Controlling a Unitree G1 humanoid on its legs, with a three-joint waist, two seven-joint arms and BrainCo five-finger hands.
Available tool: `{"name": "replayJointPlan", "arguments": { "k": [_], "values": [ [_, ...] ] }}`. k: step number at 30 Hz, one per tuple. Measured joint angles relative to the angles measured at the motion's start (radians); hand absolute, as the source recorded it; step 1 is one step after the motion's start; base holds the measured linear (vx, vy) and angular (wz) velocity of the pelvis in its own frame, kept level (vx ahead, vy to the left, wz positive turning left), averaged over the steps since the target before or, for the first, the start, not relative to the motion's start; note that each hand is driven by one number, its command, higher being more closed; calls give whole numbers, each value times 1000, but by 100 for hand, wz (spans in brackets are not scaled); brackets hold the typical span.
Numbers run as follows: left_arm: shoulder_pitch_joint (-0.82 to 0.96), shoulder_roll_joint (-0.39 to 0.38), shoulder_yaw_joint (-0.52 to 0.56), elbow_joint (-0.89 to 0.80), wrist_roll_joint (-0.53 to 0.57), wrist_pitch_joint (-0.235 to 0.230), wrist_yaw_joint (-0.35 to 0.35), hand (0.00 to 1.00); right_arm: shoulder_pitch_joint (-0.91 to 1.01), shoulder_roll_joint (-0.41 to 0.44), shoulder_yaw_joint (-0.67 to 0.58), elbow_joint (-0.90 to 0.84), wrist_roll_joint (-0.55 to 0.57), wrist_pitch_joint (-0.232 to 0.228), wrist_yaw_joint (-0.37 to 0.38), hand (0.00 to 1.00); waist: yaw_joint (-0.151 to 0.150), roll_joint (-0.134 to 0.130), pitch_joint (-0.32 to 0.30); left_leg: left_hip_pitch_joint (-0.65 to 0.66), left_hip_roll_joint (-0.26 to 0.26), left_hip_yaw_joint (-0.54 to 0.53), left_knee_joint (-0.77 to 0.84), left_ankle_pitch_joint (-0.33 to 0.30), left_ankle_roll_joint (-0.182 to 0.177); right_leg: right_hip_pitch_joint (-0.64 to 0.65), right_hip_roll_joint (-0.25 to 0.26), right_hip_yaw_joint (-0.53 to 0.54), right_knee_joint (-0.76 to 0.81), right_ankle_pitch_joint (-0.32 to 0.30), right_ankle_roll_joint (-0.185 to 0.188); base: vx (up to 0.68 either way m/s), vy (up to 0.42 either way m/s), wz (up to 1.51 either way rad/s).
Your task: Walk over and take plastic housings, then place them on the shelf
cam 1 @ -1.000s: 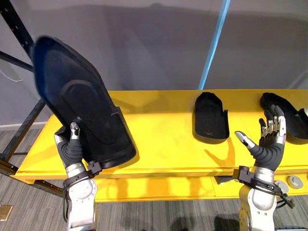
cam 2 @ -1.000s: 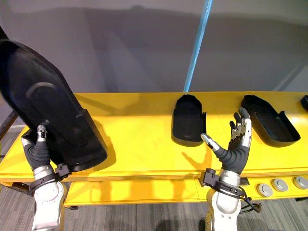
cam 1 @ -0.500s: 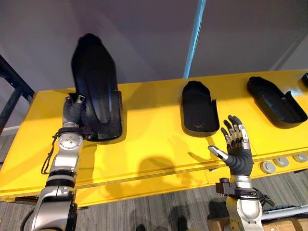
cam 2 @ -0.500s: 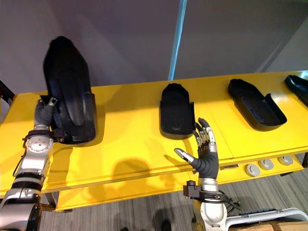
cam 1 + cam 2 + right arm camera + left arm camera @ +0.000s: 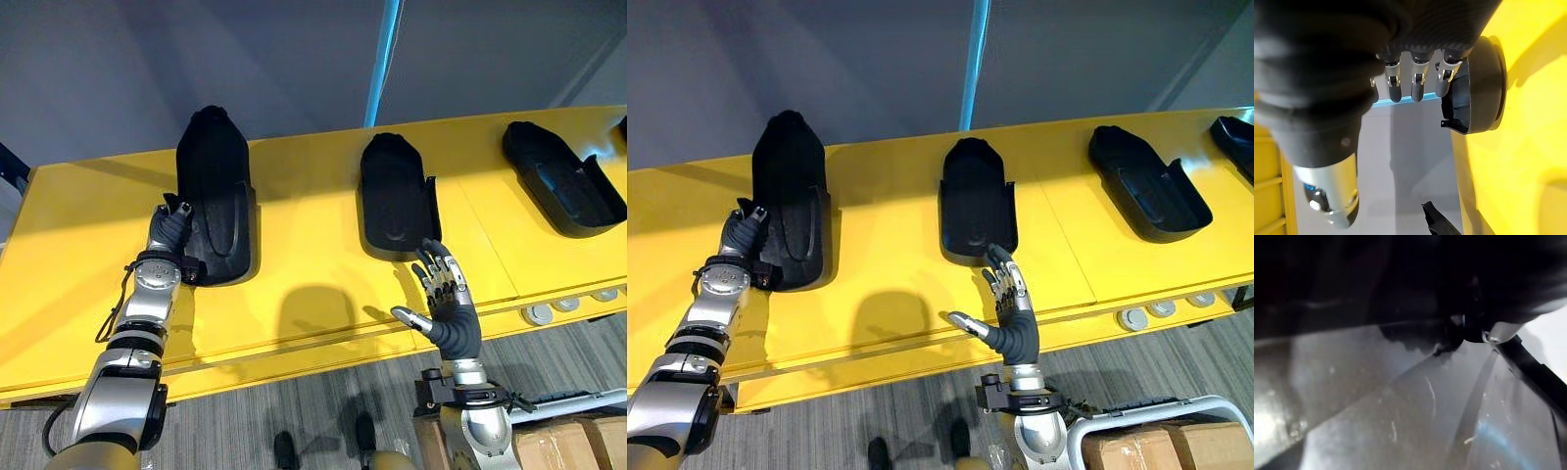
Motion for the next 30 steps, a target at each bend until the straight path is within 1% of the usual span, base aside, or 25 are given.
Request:
{"name": "replayJointPlan", "arguments": {
  "k": [1, 5, 6, 8, 12, 13, 14, 17, 19, 20, 21, 22, 23, 25, 27, 28, 29, 30],
  "values": [
    [-4, -2, 8, 0, 20, 2, 7, 100, 1, -3, 1, 0, 0, 0, 0, 0, 1, 0, 3, -2, 0, -1, 0, 1, 1, -1, 0, -1, 0, 1, 0, 4, 6, 4],
    [-16, -6, 51, 0, 78, 35, 32, 100, 14, -16, 2, 0, -17, 0, 0, 0, 6, 0, 12, -4, 0, -3, -2, 6, 2, -3, 1, -4, -1, 2, 0, 0, 0, 0],
    [-17, -9, 60, 0, 88, 37, 36, 0, 18, -16, 2, 0, -17, 0, 0, 0, 9, -1, 12, -4, 0, -3, -3, 7, 1, -3, 1, -5, -1, 2, 0, 18, 7, 3],
    [-17, -16, 79, 0, 90, 39, 44, 0, 21, -16, 1, 0, -17, 0, 1, 0, 10, -1, 15, -4, 0, -9, -7, 14, -1, 1, 0, -14, -2, 3, -1, 18, 5, 10],
    [-17, -22, 81, -1, 90, 41, 47, 0, 18, -15, 2, 0, -17, 0, 2, 0, 12, -1, 17, -3, 3, -24, -11, 21, -2, 7, 2, -25, -2, 4, -2, 0, 2, 11],
    [-17, -28, 82, -2, 89, 47, 48, 0, 16, -14, 2, 0, -17, 0, 3, 0, 15, -1, 17, -2, 4, -26, -12, 22, -1, 8, 3, -26, -3, 5, -4, -52, 32, 6],
    [-17, -69, 117, -13, 85, 75, 69, 0, 18, -14, 0, 0, -17, 3, 7, 0, 22, -1, 17, 13, 7, -29, -21, 29, 2, 29, 8, -30, -19, 19, -6, -46, 37, 5],
    [-17, -69, 117, -17, 85, 75, 76, 0, 18, -14, -1, 0, -17, 3, 7, 0, 22, -1, 17, 14, 8, -30, -30, 35, 2, 29, 9, -31, -25, 21, -6, 1, 19, 2],
    [-18, -76, 119, -35, 84, 85, 79, 0, 15, -13, -2, 0, -17, 4, 7, 0, 22, -1, 17, 17, 7, -34, -35, 38, 1, 36, 9, -37, -33, 23, -6, 48, 16, 10],
    [-16, -106, 120, -85, 79, 110, 78, 0, 11, -5, -5, 0, -17, 8, 7, 0, 24, -1, 17, 32, 3, -45, -43, 42, 1, 51, 9, -50, -34, 22, -6, 54, 20, 21],
    [-10, -131, 118, -142, 55, 120, 78, 0, 0, -5, -7, 1, -26, 18, 7, 0, 26, -1, 17, 46, 3, -53, -48, 43, 0, 66, 10, -57, -35, 20, -6, 63, 27, 23],
    [6, -153, 116, -230, 3, 119, 85, 0, -21, -2, -8, 1, -40, 24, 7, 0, 26, -1, 17, 60, 2, -57, -52, 43, 0, 81, 11, -64, -33, 16, -6, 59, 28, 14],
    [12, -160, 116, -274, -19, 116, 88, 0, -33, 3, -8, 1, -43, 27, 8, 0, 25, -1, 17, 64, 1, -58, -52, 43, 0, 85, 10, -67, -33, 14, -5, 40, 22, 8],
    [31, -174, 117, -431, -72, 111, 114, 0, -69, 17, -12, 2, -65, 36, 6, 0, 25, 0, 17, 77, 0, -60, -55, 44, 0, 99, 9, -73, -32, 10, -4, 21, 25, 4],
    [56, -181, 117, -531, -91, 96, 132, 0, -72, 15, -15, 8, -80, 40, 3, 0, 25, 2, 15, 85, -1, -64, -55, 44, 0, 109, 8, -75, -32, 8, -4, 6, 24, 5],
    [84, -183, 120, -607, -93, 90, 144, 0, -73, 15, -19, 27, -81, 41, -1, 0, 26, 5, 11, 88, -1, -66, -55, 44, 1, 113, 8, -76, -31, 6, -4, -1, 23, 5],
    [118, -193, 134, -677, -92, 79, 159, 0, -72, 14, -21, 44, -82, 44, -1, 0, 27, 12, 2, 89, -1, -68, -56, 45, 2, 114, 8, -77, -30, 6, -4, -2, 23, 5],
    [139, -201, 146, -712, -91, 73, 168, 0, -73, 14, -21, 52, -82, 45, -1, 0, 27, 16, -2, 90, -2, -69, -56, 45, 2, 116, 8, -78, -30, 6, -4, 4, 23, 4]
  ]
}}
